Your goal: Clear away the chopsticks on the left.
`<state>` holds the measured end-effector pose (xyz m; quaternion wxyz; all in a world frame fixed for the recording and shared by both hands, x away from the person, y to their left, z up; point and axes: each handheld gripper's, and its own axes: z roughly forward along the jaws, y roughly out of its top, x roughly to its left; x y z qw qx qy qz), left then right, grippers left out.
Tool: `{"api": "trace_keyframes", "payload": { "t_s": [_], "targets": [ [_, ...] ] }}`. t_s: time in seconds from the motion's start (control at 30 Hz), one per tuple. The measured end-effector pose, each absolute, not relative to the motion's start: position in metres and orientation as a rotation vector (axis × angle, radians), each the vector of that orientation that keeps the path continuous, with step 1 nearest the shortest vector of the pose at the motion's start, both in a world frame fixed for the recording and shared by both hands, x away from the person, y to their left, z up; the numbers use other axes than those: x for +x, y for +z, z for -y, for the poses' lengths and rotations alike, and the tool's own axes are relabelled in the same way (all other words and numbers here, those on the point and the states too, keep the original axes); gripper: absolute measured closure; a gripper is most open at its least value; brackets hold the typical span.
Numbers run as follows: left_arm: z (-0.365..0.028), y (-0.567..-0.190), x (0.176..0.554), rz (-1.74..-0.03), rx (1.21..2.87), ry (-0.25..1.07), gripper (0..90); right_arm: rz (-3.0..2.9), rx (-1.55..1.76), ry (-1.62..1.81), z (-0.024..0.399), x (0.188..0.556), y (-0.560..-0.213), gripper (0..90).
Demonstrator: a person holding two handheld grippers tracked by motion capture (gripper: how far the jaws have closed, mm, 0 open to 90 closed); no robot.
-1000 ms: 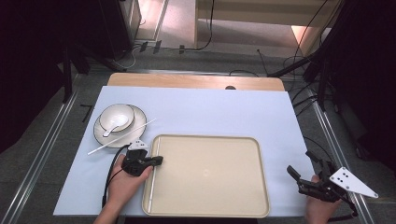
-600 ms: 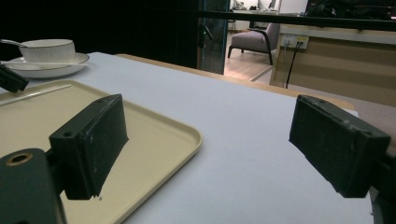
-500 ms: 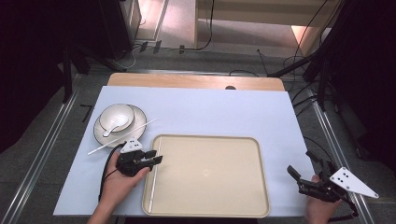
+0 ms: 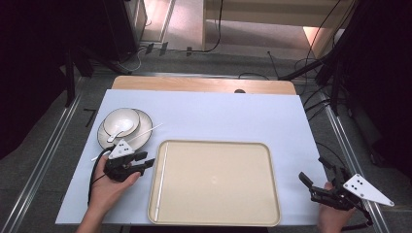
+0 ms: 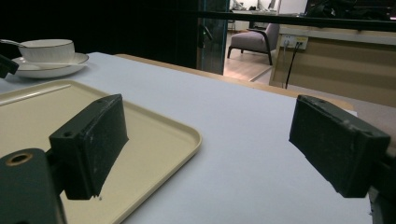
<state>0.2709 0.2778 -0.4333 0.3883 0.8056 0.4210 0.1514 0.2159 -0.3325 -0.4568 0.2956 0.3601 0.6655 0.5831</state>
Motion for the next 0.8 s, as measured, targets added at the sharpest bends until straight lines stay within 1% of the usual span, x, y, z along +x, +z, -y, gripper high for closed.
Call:
{"api": "trace_keyframes", "payload": {
  "t_s": [0.33,0.6,0.8],
  "targets": [
    [-0.311,-0.428,0.269,-1.137,2.056,0.435,63.4,-1.768,0.957,1.553,0.333,0.216,-0.457,11.8],
    [-0.349,-0.419,0.264,-1.231,1.993,0.506,64.7,-1.769,0.950,1.547,0.332,0.216,-0.457,11.8],
    [-0.370,-0.414,0.261,-1.282,1.956,0.552,65.1,-1.771,0.954,1.549,0.332,0.216,-0.457,11.8]
  ]
}}
